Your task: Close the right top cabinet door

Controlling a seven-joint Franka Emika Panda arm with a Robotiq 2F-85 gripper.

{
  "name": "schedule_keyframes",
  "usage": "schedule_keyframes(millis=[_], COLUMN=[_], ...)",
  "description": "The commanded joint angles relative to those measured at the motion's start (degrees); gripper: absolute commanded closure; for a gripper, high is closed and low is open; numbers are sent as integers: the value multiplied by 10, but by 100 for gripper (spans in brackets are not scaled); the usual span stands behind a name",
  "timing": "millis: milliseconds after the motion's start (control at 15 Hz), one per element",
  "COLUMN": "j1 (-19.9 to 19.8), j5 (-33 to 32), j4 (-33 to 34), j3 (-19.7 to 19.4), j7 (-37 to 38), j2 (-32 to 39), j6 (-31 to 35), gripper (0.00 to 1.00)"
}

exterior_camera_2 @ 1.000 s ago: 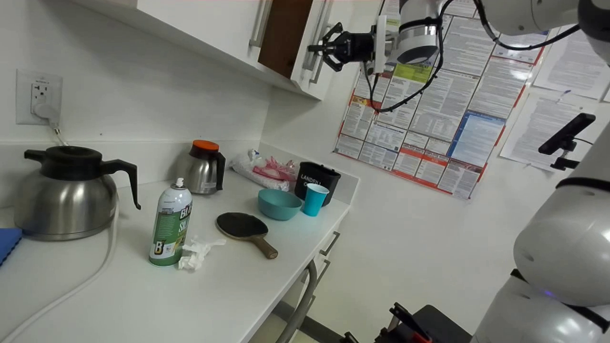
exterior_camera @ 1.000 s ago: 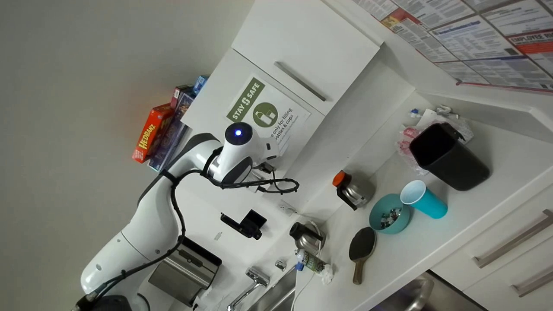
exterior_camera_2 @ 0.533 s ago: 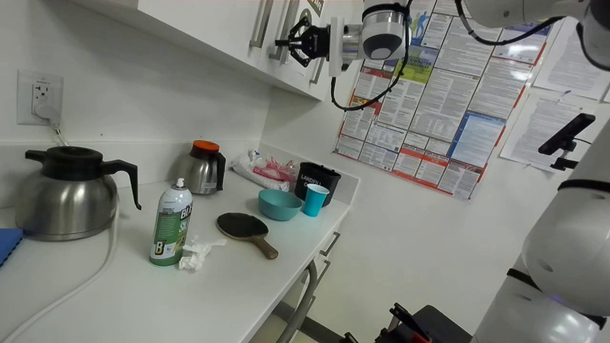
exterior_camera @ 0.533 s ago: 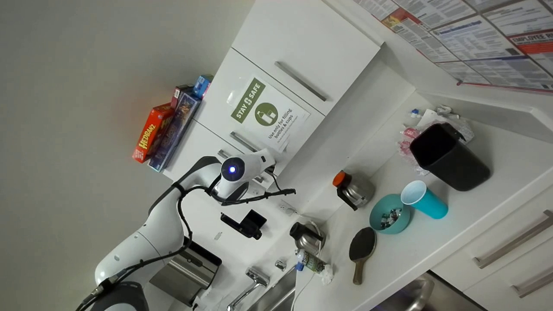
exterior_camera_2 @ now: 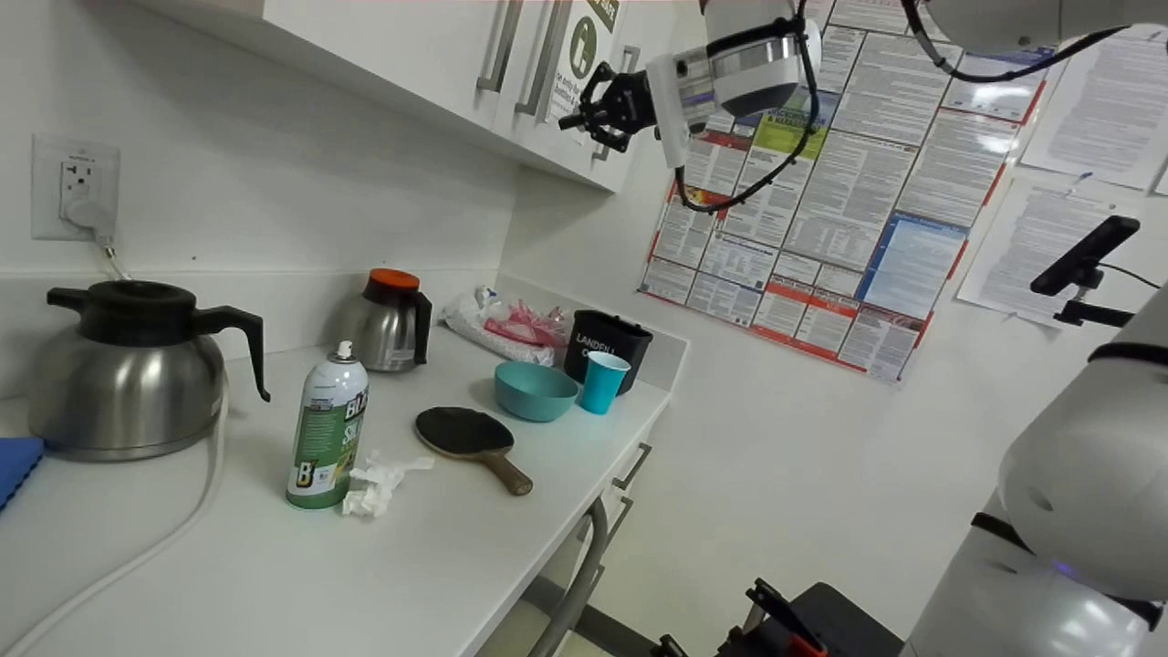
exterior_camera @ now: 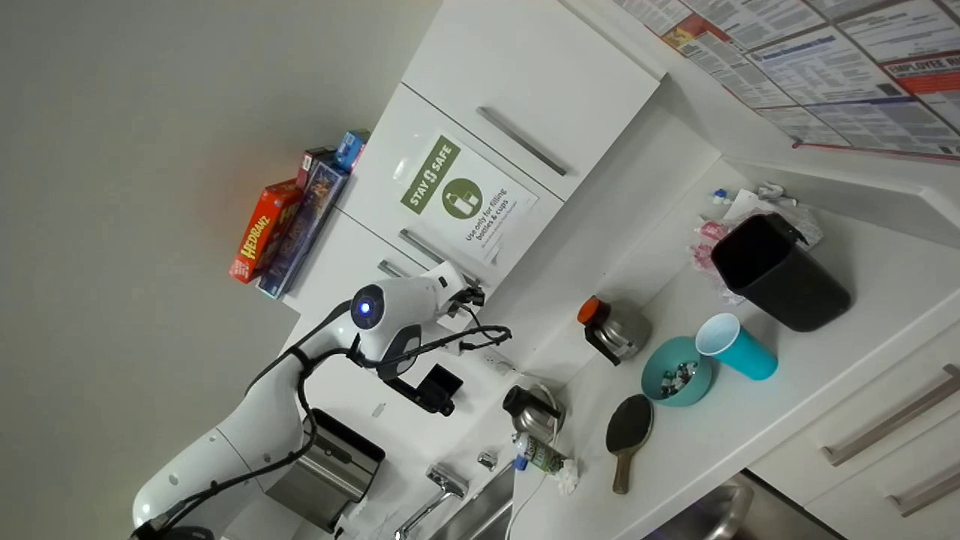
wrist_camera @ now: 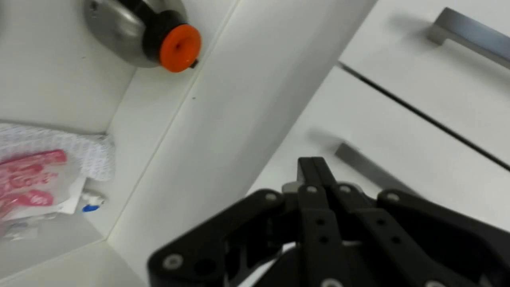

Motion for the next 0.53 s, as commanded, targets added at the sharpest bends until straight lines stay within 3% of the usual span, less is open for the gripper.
schedule_keyframes(millis=[0,200,267,467], j1=[-103,-158,-120,-144], j5=[-165,-321,-369,-439], j4=[-89,-86,-81,-52], j3=[38,29,-18,-25], j7=[107,193,212,219], j2=[-86,-123,-128,-142], j6=[-43,-175,-221,-375], gripper=[100,100,100,100])
